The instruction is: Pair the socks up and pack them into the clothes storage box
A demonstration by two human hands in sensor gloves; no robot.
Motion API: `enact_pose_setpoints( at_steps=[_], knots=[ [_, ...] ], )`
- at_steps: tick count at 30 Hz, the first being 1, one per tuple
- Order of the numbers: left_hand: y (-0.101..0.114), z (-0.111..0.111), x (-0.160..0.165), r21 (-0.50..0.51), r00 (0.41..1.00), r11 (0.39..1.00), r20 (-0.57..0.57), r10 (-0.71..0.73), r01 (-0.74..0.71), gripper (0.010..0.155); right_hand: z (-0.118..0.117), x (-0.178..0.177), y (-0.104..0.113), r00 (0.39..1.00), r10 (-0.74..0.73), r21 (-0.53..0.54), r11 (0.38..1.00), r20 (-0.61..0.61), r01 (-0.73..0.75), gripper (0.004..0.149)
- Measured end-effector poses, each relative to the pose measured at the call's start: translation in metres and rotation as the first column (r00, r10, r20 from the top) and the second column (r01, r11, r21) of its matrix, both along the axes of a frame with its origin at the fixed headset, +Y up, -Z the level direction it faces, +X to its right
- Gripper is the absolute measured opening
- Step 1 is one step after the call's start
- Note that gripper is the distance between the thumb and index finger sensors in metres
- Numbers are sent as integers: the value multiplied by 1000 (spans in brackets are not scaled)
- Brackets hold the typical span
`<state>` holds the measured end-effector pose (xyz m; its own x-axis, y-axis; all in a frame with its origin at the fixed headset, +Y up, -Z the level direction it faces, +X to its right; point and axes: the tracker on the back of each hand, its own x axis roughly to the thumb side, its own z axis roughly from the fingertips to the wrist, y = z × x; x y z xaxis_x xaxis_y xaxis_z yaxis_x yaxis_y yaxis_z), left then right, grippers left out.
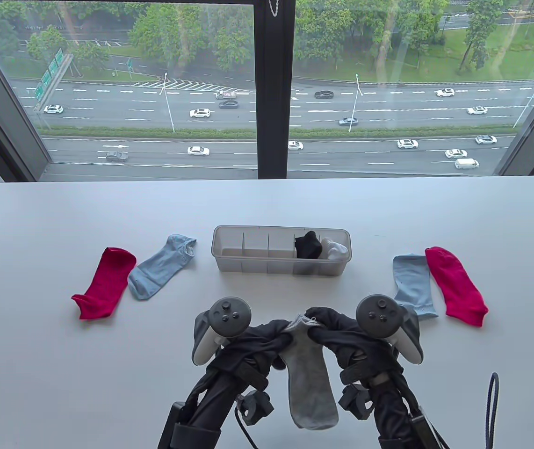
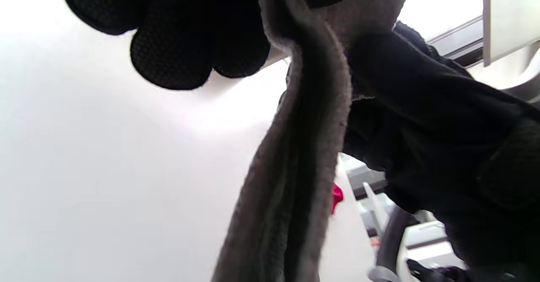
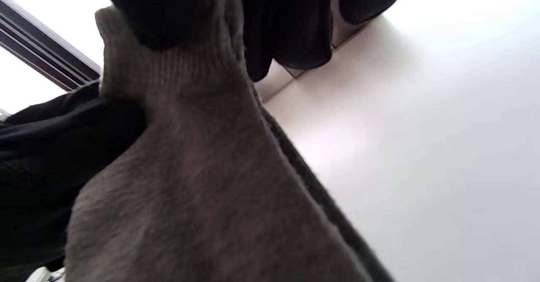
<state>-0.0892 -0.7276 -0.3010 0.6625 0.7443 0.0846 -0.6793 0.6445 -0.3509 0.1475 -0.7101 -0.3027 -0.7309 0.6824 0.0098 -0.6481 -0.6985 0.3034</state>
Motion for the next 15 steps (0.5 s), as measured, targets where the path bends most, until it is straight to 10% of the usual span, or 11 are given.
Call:
enact_pose_setpoints(
  at_steps=[2, 5, 9, 15],
  knots=[
    [-6, 1, 1, 31, 983, 983, 11, -183, 182, 76, -3, 5, -14, 997, 57, -24, 998, 61, -56, 68],
    [5, 4, 10, 46, 968, 979, 152, -202, 198, 59, -2, 14, -14, 996, 89, 20, 996, 19, -89, 66],
    [-21, 15, 32, -291, 859, 862, 437, -266, 415, 55, 1, 9, -18, 993, 46, -40, 998, -109, -51, 62],
    [-43, 10, 33, -363, 822, 788, 486, -296, 498, 71, 5, -10, -35, 908, 96, -269, 938, -408, -220, 73]
  ],
)
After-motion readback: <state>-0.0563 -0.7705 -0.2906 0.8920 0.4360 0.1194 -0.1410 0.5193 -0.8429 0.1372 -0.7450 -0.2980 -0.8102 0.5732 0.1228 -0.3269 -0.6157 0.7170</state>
